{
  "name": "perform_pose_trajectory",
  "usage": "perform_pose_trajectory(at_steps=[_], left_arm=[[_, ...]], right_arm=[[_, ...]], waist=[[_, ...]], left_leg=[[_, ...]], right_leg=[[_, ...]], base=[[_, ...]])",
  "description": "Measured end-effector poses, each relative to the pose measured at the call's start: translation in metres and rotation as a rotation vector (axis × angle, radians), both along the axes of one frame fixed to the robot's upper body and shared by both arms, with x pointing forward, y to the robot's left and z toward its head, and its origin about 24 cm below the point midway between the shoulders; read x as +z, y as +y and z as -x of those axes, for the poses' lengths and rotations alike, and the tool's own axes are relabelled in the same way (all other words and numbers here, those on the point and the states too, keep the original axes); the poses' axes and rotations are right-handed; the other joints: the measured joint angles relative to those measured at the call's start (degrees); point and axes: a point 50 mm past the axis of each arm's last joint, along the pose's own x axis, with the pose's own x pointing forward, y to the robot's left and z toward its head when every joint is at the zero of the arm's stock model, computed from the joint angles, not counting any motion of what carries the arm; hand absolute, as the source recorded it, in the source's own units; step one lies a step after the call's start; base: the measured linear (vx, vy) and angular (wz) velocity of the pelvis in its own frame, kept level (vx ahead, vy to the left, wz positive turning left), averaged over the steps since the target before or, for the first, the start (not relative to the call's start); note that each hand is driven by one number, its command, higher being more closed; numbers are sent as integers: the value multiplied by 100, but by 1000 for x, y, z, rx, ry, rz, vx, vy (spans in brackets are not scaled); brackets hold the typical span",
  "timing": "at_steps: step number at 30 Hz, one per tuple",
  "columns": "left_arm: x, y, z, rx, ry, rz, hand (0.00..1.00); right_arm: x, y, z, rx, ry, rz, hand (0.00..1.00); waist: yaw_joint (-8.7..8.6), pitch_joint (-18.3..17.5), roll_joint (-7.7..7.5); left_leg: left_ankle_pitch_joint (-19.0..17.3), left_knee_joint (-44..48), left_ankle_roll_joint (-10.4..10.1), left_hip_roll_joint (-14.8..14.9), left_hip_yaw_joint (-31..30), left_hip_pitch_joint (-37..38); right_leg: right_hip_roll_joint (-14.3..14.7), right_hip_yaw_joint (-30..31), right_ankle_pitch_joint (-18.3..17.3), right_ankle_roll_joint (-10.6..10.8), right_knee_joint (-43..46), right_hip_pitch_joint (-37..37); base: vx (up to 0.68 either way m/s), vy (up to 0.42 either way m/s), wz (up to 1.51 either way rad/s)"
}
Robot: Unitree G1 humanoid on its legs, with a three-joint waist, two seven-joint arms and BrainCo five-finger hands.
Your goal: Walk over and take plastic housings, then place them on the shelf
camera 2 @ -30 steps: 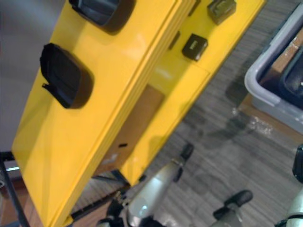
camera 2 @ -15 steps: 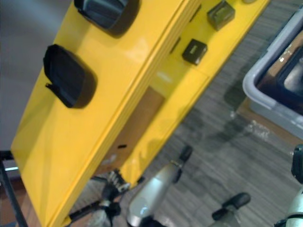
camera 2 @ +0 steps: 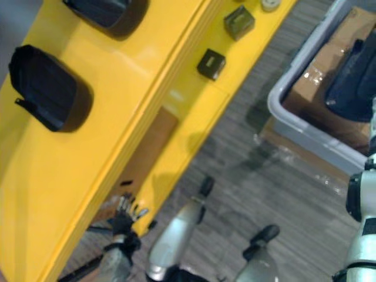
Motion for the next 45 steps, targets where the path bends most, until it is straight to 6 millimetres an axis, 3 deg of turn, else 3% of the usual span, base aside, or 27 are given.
perform_pose_trajectory(at_steps=[5,9,12,14,16,20,24,29,32,35,38,45], left_arm=[[8,-1,-3,-2,-55,-13,0],[40,-9,-18,-59,-240,-64,0],[77,-18,-40,-141,-420,-70,0],[99,-25,-56,-243,-500,-108,0],[111,-32,-68,-322,-524,-134,0],[135,-53,-99,-498,-527,-197,0],[150,-59,-131,-560,-482,-288,0],[180,-62,-167,-518,-444,-371,0],[186,-60,-180,-491,-400,-366,0],[188,-61,-192,-456,-339,-310,0],[191,-59,-198,-443,-316,-260,0],[179,-61,-203,-459,-251,-91,0]], right_arm=[[-6,7,-7,30,-1,-23,100],[-7,14,-12,58,-50,2,100],[-14,21,-16,97,-48,44,100],[-25,33,-25,149,-42,42,100],[-33,45,-33,193,-37,40,100],[-44,62,-43,250,-43,33,100],[-32,86,-51,337,-112,68,100],[-19,114,-57,425,-207,135,100],[-14,135,-61,485,-248,183,100],[-11,158,-65,550,-295,204,100],[-13,169,-67,573,-302,224,100],[-14,191,-69,640,-323,266,100]], waist=[[-111,83,-125],[-293,126,-192],[-399,142,-281],[-521,143,-426],[-579,117,-600],[-813,103,-809],[-956,70,-926],[-1154,61,-1033],[-1202,35,-1146],[-1360,25,-1218],[-1468,26,-1278],[-1523,31,-1301]], left_leg=[[57,-163,-46,121,116,117],[154,-335,-105,233,116,177],[187,-373,-146,362,126,181],[224,-461,-200,474,172,256],[272,-561,-226,558,295,308],[319,-626,-252,660,389,366],[442,-776,-281,759,515,354],[607,-973,-311,819,612,354],[617,-982,-324,878,724,337],[626,-980,-323,881,757,311],[635,-960,-324,886,755,267],[645,-927,-321,896,804,271]], right_leg=[[92,126,39,-46,-75,-31],[198,131,75,-96,-134,-34],[336,143,114,-149,-193,-47],[402,174,152,-202,-207,-56],[468,273,181,-243,-214,-134],[579,378,258,-314,-279,-148],[674,526,359,-372,-355,-301],[757,640,450,-421,-380,-458],[798,769,482,-441,-379,-566],[799,809,503,-446,-372,-626],[801,820,505,-448,-332,-680],[799,907,507,-452,-257,-731]], base=[[-46,-31,-15],[-62,-54,-5],[-70,-58,-11],[-61,-48,-18],[-64,-45,-29],[-69,-33,-17],[-70,-14,-22],[-57,-20,-12],[-23,-21,-20],[-9,-11,-6],[-2,-2,-2],[-1,-1,-3]])
